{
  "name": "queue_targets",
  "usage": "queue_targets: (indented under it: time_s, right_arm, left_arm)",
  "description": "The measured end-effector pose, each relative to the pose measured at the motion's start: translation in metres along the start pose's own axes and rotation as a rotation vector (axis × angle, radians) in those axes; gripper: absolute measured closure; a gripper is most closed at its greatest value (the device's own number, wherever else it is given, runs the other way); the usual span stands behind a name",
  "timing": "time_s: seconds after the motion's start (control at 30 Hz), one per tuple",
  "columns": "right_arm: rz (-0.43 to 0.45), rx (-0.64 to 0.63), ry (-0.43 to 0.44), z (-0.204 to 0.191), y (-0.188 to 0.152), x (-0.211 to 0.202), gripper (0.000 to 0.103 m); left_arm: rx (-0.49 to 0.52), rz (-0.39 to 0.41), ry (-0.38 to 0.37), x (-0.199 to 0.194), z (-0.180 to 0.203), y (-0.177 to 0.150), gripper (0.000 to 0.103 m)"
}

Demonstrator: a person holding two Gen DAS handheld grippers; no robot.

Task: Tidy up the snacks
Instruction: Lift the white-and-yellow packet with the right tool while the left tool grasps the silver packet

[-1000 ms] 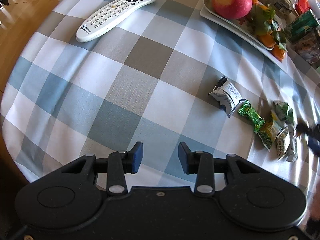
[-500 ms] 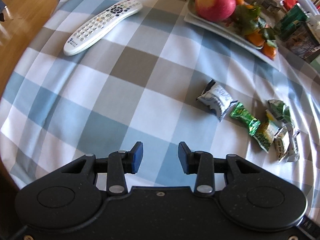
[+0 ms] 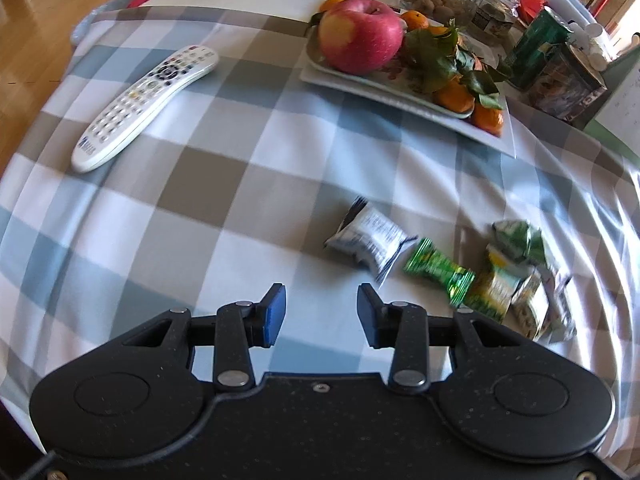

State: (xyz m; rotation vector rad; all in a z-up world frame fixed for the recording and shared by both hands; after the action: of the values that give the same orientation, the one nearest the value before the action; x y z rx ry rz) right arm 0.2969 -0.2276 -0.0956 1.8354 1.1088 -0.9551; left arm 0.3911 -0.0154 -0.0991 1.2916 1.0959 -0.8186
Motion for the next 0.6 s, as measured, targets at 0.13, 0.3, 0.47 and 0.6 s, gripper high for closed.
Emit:
queue_targets:
  time_s: [0.13, 0.3, 0.47, 0.6]
  right_arm:
    - [-0.026, 0.025, 0.019, 0.000, -0.004, 0.003, 0.056]
    - [-0.039, 0.022, 0.033, -0.004, -0.005, 0.005, 0.056]
    - [-0.048, 0.021, 0.044, -0.007, -0.007, 0.005, 0.056]
    - [-0.050, 0.032, 0.050, -0.006, -0.006, 0.005, 0.056]
  left_arm:
    - [0.014, -0.022, 0.025, 0.005, 0.014, 0.016, 0.054]
    - [0.060, -0.019, 0.039, 0.013, 0.029, 0.031, 0.053]
    - [0.101, -0.044, 0.020, 0.026, 0.041, 0.033, 0.053]
    - [0.115, -0.065, 0.023, 0.036, 0.046, 0.032, 0.052]
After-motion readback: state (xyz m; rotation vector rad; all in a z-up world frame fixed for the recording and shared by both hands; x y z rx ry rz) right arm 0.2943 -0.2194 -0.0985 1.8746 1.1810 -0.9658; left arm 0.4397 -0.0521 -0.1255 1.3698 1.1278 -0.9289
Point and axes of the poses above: each gripper's, at about its wrist camera, not at the fingertips, and x roughly the way its jaws point, z to its right, y to its top, the point moved 9 cm from there along x, roughly the way its jaws point, and after that the axes turned 12 degrees about y, right-handed, at the moved point
